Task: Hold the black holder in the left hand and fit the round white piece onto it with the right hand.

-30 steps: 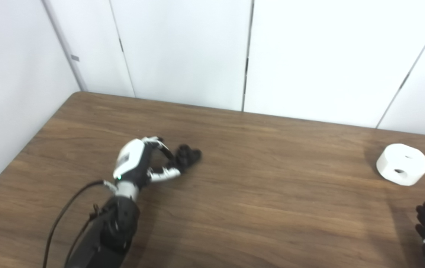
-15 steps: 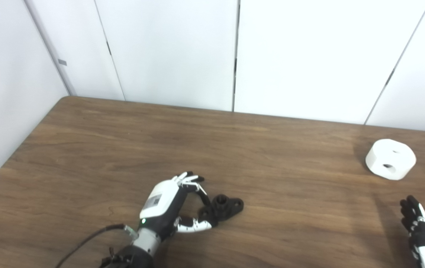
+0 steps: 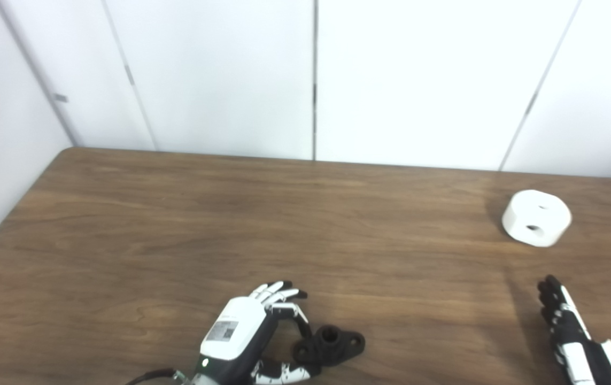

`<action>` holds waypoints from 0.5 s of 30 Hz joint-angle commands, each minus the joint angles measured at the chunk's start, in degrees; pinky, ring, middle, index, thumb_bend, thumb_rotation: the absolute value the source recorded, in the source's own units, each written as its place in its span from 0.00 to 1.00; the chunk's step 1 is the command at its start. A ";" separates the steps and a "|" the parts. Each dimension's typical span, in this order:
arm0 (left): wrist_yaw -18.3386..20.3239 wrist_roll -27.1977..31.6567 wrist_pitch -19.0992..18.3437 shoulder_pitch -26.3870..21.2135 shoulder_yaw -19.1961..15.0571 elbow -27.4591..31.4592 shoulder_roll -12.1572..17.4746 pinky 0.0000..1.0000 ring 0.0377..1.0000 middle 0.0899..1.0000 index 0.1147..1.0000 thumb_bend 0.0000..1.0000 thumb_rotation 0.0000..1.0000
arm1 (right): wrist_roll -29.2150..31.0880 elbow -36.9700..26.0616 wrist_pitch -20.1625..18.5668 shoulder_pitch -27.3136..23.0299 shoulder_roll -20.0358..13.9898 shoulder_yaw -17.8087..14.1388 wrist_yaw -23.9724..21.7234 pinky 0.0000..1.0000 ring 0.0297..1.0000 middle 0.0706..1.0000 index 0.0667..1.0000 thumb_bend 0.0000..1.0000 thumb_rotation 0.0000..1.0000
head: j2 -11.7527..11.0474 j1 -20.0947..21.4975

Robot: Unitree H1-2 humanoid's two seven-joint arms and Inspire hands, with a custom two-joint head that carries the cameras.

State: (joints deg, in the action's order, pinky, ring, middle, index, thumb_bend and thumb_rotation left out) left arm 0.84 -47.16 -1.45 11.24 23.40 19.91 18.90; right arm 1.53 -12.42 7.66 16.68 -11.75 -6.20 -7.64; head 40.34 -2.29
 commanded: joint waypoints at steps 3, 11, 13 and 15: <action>3.60 -3.35 1.37 1.88 2.07 -1.02 1.62 0.93 0.91 0.82 0.42 0.52 0.04 | -0.76 -0.01 -2.00 1.63 1.08 1.37 0.53 1.00 1.00 0.97 0.98 0.51 1.00 | 0.78 0.64; 3.72 -3.53 3.84 2.20 3.29 -2.10 2.10 0.92 0.91 0.82 0.42 0.52 0.04 | -1.77 -1.48 -3.62 1.63 0.99 1.98 1.12 1.00 0.99 0.96 0.97 0.51 1.00 | 2.57 2.31; 3.67 -3.60 4.01 2.25 3.46 -2.44 2.17 0.92 0.91 0.82 0.42 0.52 0.04 | -1.48 -1.40 -3.64 1.53 0.91 2.15 1.17 1.00 0.99 0.96 0.97 0.52 1.00 | 2.68 2.39; 3.93 -3.48 3.82 2.26 3.46 -2.70 2.10 0.92 0.91 0.82 0.42 0.52 0.04 | -1.12 -1.44 -3.96 1.48 0.92 2.20 1.30 1.00 0.99 0.96 0.97 0.53 1.00 | 2.72 2.97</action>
State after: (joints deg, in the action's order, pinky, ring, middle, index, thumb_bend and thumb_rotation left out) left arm 0.85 -49.00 1.95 11.49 25.35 19.70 19.54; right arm 0.42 -13.60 6.13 17.18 -11.07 -5.03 -5.65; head 42.98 0.09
